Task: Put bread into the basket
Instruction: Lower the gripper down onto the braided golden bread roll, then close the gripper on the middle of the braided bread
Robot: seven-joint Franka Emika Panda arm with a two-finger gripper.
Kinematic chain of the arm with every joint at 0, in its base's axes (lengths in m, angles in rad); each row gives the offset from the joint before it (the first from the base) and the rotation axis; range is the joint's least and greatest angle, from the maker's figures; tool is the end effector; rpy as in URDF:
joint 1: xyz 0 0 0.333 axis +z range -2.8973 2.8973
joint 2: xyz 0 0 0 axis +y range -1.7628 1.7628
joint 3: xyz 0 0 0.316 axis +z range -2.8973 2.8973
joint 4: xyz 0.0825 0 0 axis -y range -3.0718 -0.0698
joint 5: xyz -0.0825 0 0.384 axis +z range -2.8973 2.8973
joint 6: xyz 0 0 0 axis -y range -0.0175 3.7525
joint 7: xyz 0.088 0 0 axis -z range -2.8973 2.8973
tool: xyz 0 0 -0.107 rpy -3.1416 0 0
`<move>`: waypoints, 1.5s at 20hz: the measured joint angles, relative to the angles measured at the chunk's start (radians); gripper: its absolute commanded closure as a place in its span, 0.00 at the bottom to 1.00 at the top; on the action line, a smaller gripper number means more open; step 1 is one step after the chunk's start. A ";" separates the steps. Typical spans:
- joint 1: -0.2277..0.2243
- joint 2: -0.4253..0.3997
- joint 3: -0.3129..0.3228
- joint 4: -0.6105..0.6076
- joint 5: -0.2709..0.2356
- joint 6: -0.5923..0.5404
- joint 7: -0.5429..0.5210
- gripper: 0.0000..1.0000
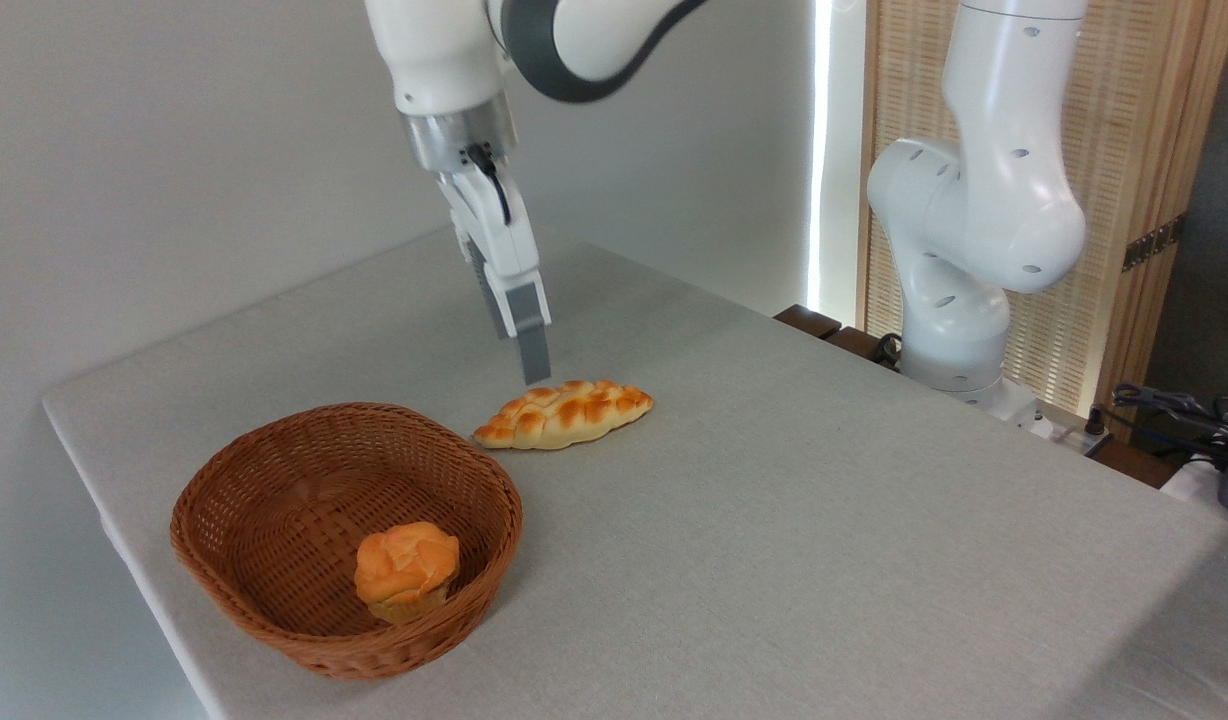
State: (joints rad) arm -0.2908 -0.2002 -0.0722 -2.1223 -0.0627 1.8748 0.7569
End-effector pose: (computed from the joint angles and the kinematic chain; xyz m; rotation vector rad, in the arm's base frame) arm 0.4558 -0.1799 0.4932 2.6339 -1.6111 -0.0585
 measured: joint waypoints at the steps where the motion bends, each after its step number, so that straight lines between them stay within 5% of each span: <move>1: -0.007 -0.009 0.000 -0.029 0.000 0.014 0.006 0.00; 21: -0.047 -0.029 0.001 -0.226 0.036 0.145 0.070 0.02; 27: -0.048 -0.024 0.001 -0.237 0.036 0.171 0.071 0.73; 30: -0.051 -0.019 0.001 -0.238 0.036 0.178 0.078 0.76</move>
State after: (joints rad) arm -0.3415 -0.2193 -0.0712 -2.3600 -0.0263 2.0529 0.8346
